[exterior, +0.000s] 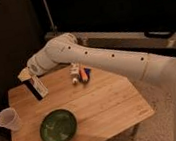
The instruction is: Place the eraser in the ceramic cup
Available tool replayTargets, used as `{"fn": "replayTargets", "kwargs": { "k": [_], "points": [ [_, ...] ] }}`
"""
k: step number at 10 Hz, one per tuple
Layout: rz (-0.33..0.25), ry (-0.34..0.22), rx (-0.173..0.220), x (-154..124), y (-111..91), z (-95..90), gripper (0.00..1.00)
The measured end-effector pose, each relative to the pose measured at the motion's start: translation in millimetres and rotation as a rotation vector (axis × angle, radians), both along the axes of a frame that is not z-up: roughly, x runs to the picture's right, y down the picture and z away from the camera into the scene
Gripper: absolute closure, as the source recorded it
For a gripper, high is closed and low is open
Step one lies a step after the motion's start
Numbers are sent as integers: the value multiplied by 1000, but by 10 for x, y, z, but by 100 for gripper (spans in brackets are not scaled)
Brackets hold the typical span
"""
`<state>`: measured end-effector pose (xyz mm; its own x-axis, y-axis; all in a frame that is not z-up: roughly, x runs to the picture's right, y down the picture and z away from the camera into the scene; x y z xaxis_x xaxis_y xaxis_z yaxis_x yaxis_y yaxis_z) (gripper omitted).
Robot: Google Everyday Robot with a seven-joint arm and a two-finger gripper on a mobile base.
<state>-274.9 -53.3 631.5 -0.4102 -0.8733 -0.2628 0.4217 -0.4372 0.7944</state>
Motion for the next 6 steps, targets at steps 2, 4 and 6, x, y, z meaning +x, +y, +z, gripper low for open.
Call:
{"fn": "replayTargets", "kwargs": {
  "k": [2,4,6],
  "points": [
    [0,0,0,0,1,1,100],
    [0,-20,10,-39,-10,-7,100],
    [-5,-65,27,-221,-52,-43,100]
  ]
}}
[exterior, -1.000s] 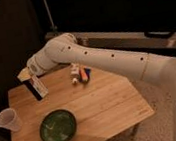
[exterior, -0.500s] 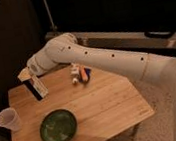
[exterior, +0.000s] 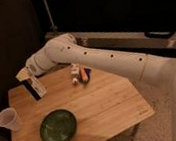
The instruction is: Place the eraser in the ceramic cup
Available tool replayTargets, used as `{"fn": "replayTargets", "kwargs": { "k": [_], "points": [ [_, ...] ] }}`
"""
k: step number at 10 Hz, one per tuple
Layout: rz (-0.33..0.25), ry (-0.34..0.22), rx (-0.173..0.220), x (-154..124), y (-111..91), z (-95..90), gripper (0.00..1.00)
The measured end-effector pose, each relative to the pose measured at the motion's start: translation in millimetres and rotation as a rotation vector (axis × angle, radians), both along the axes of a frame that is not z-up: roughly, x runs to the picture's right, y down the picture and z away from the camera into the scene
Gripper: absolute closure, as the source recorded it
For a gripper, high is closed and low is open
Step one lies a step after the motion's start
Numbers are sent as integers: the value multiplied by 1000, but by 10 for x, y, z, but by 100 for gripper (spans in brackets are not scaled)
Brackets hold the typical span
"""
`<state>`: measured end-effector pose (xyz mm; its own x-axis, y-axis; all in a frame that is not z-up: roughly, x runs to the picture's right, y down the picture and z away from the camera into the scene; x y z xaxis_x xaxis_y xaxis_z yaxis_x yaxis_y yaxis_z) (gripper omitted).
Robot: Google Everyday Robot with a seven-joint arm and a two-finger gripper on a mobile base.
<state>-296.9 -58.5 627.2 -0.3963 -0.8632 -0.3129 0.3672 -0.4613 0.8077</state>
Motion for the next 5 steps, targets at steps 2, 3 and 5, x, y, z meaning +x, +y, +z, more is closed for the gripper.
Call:
{"fn": "replayTargets", "kwargs": {
  "k": [2,3,5],
  "points": [
    [-3,-122,13,-545,-93,-15,100],
    [-8,-159,17,-705,-103,-39,100],
    [-33,-263,43,-1117,-31,-191,100]
  ]
}}
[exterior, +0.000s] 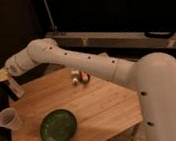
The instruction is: Place the eraser in the ceramic cup
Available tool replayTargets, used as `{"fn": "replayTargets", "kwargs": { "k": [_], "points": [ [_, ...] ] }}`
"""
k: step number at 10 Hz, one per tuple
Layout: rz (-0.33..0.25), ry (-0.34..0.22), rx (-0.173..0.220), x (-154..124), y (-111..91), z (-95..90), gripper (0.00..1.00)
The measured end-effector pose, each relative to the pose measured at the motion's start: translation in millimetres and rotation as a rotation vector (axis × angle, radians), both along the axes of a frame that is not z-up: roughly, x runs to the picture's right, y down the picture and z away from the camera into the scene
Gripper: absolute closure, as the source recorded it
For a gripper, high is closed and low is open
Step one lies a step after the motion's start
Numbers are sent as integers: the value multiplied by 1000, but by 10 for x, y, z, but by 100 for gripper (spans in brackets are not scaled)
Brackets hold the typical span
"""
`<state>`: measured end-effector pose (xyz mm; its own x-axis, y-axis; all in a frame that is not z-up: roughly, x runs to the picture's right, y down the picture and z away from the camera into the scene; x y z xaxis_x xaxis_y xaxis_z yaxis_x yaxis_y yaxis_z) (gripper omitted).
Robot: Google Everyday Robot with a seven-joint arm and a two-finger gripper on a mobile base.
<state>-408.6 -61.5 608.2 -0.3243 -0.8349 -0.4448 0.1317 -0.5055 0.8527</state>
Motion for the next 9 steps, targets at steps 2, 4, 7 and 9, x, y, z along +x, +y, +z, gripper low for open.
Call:
{"fn": "replayTargets", "kwargs": {
  "k": [2,4,7,9],
  "points": [
    [-28,-93,34,-349,97,-133,100],
    [-39,-152,67,-466,179,-153,100],
    [-60,-191,109,-493,362,-14,100],
    [-76,-198,129,-518,455,45,100]
  ]
}}
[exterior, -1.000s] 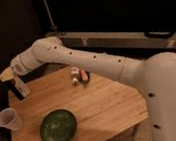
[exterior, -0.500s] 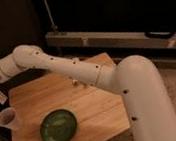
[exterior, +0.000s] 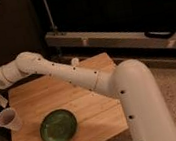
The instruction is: Place the eraser in the ceramic cup
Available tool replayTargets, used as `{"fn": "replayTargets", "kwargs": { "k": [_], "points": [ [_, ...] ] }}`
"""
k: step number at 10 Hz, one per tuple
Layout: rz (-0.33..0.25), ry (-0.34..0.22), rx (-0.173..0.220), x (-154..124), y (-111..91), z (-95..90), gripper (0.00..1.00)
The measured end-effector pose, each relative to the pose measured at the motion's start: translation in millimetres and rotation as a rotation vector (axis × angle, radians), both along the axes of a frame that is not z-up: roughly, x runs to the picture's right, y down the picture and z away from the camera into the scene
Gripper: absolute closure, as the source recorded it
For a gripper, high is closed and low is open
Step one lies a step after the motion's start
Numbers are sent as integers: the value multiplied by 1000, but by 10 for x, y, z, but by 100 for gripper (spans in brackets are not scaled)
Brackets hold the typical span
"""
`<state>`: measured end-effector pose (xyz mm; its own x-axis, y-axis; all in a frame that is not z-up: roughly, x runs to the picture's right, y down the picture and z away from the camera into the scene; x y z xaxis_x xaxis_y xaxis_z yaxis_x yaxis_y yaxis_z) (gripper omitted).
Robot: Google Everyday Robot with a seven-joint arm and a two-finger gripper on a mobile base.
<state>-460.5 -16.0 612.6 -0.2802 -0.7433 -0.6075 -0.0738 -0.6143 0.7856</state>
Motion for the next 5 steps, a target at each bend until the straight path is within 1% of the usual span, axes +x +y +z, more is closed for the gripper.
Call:
{"fn": "replayTargets", "kwargs": {
  "k": [1,2,5],
  "points": [
    [-16,1,21,-25,67,34,100],
    [-25,3,34,-38,103,53,100],
    [-58,7,63,-79,245,101,100]
  ]
}}
